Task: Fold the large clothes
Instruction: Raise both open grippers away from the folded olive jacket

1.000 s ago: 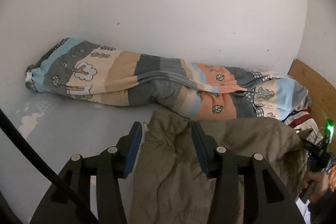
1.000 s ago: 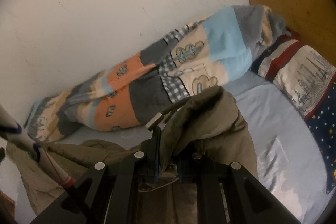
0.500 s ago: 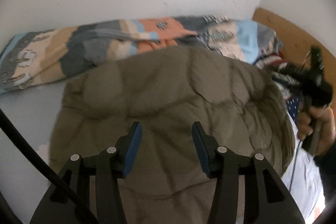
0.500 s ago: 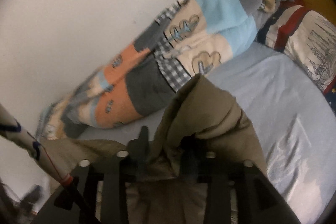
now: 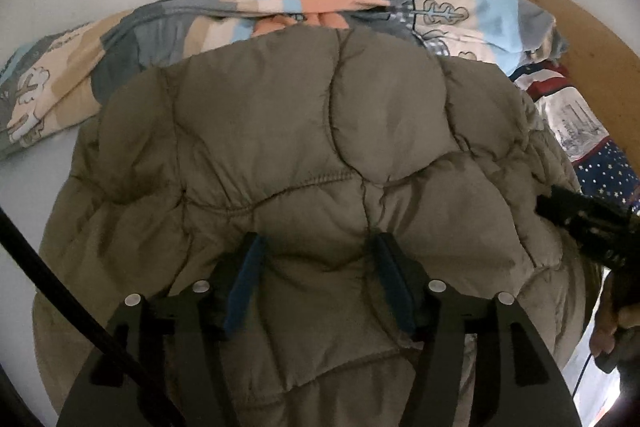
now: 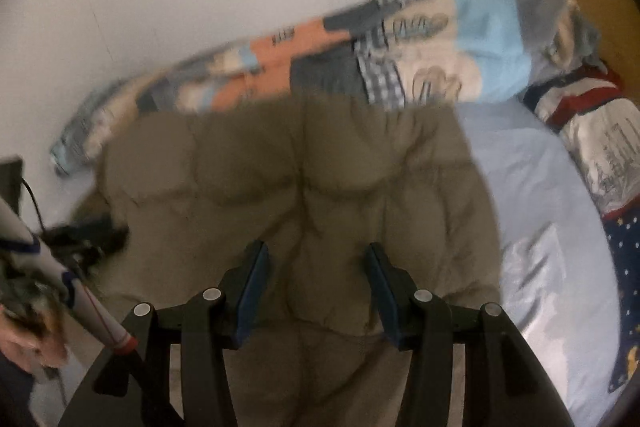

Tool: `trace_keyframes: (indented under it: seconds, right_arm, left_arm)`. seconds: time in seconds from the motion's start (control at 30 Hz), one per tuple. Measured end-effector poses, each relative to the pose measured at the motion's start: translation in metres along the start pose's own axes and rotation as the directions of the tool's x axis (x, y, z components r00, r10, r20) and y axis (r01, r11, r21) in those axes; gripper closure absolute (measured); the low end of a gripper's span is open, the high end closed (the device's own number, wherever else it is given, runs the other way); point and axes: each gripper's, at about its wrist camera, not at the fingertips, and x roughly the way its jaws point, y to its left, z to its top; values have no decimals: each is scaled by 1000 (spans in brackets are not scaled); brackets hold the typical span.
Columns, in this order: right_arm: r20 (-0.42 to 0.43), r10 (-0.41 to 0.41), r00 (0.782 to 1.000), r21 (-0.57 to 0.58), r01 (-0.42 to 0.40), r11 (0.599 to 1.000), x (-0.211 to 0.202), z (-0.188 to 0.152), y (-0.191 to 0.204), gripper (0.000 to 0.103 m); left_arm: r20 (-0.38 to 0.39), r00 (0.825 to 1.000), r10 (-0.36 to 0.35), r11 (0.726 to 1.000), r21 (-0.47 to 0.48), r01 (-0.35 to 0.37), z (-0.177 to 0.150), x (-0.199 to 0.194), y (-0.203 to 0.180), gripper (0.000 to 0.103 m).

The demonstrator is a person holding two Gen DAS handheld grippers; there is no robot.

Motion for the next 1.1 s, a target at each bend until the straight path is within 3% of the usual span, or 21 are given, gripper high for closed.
trace_keyframes:
  seconds: [0.37,0.43,0.5,0.6,0.7,0.83,0.9,1.0,1.1]
  right_arm:
    - [-133,7,991,86,5,996,61,-5,-23,44]
    - [-151,-5,989,91,19,996,63,-4,-22,44]
    - [-165,-32,986,95,49,994,59,-1,-18,44]
    - [-125,-20,992,168,41,985,23,-1,-17,43]
    - [-34,22,999,171,-16,985,-34,-16,-8,42]
    - [0,36,999,220,-35,975,-90,-54,1,42]
    - [2,54,999,285,-52,957,-107,-78,5,42]
    - [30,46,998,355,-54,933,-124,-105,20,42]
    - [55,30,998,317,-46,947,-127,-111,42,42]
  left_arm:
    - [-47,995,91,996,9,-91,6,39,-2,36]
    - [-70,989,129,992,4,-129,7,30,-7,36]
    - [-56,992,109,994,-23,-110,1,1,-10,37]
    - [11,997,71,997,-22,-71,-16,-46,-12,36]
    - [68,989,133,991,-11,-133,-50,-95,-13,36]
    - [59,987,147,986,-90,-141,-95,-132,-5,36]
    - [62,987,147,981,-139,-137,-114,-144,3,36]
    - [99,971,219,964,-176,-200,-128,-157,12,36]
    - [116,970,216,955,-230,-185,-128,-154,31,37]
